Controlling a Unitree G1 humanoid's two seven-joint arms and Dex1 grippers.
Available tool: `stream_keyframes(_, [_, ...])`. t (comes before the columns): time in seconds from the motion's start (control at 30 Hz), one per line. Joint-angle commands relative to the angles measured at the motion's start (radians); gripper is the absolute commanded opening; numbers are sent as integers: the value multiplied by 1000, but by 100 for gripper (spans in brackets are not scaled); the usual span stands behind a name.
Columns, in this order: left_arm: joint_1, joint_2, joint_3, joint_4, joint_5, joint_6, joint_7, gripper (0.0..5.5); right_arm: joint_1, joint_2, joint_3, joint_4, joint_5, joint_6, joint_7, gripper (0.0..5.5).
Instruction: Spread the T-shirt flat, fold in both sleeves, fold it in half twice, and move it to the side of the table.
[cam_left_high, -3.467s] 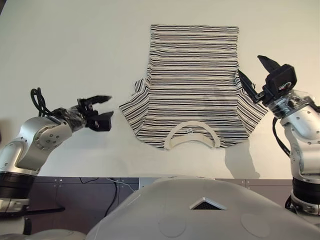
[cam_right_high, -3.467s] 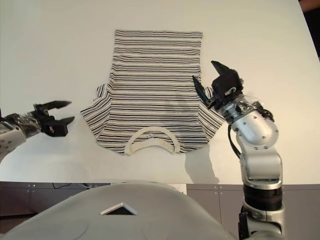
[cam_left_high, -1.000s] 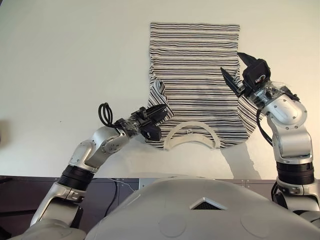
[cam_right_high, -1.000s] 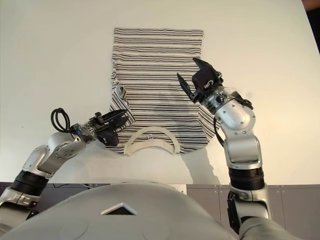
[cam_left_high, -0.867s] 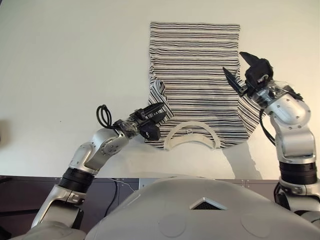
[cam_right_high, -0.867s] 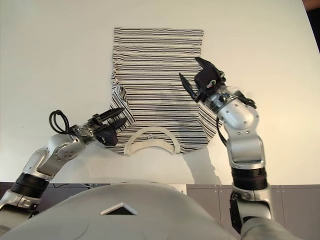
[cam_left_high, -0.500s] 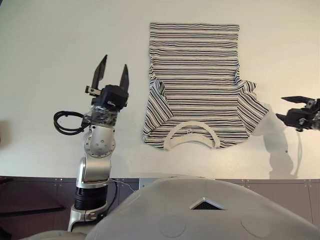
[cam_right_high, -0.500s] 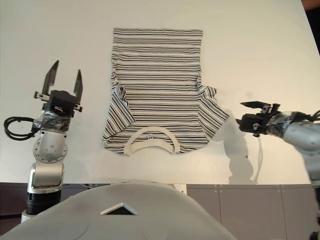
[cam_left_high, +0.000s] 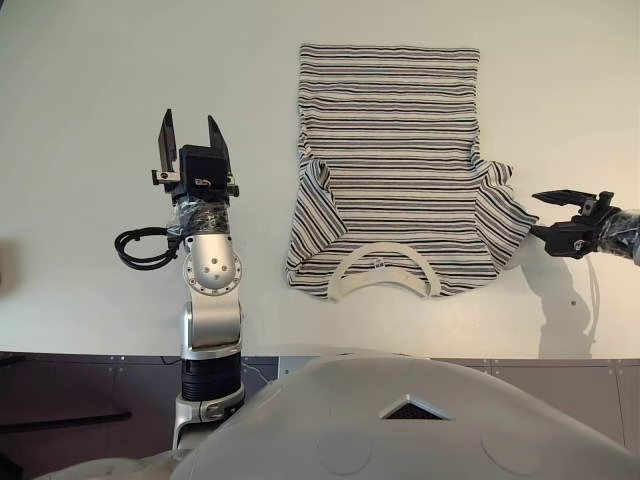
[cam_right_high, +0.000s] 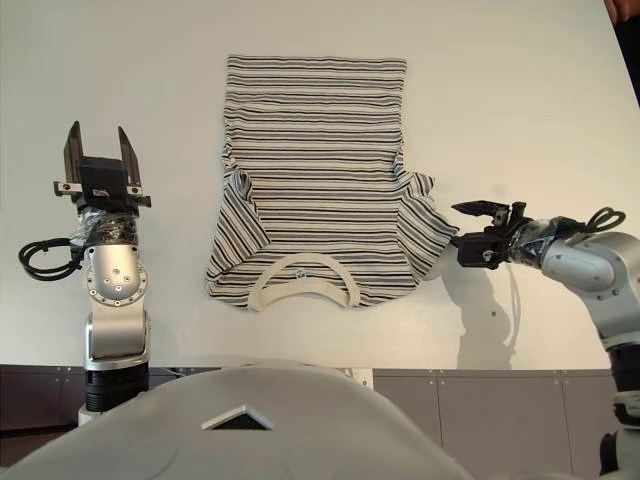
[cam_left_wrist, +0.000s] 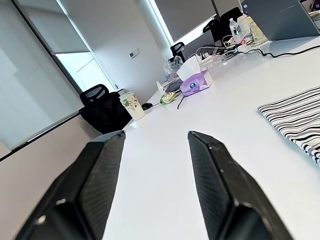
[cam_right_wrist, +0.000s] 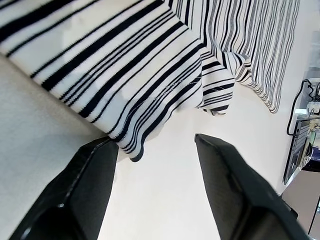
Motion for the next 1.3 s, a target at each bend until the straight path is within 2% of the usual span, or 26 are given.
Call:
stream_keyframes(0.03, [23,1,-1,5,9,-5,11,234,46,5,35,25,-37,-19,-8,247])
stream_keyframes(0.27, [25,-10,-21,22,10,-10,22,234,-12,23,79,109,-167,-10,-106,115])
stream_keyframes(0.47, [47,-21,-39,18,14,-13,31,234,-6,16,94,93,-164,-22,-135,15])
stream_keyframes(0.73, [56,-35,-44,16,15,-16,44,234,-27,4,63,39,-86,-16,-104,15])
stream_keyframes(0.87, [54,-19,-30,37,12,-27,42,234,-24,12,30,-50,122,30,-1,15])
stream_keyframes(1.0, [65,-11,-24,65,16,-46,49,234,-48,8,16,-110,228,53,70,15])
stream_keyframes(1.1, [59,8,-63,86,59,-78,48,234,-76,34,38,-174,285,93,125,15])
stream_keyframes(1.3, [56,13,-65,112,49,-91,45,234,-144,137,78,-266,315,200,159,15])
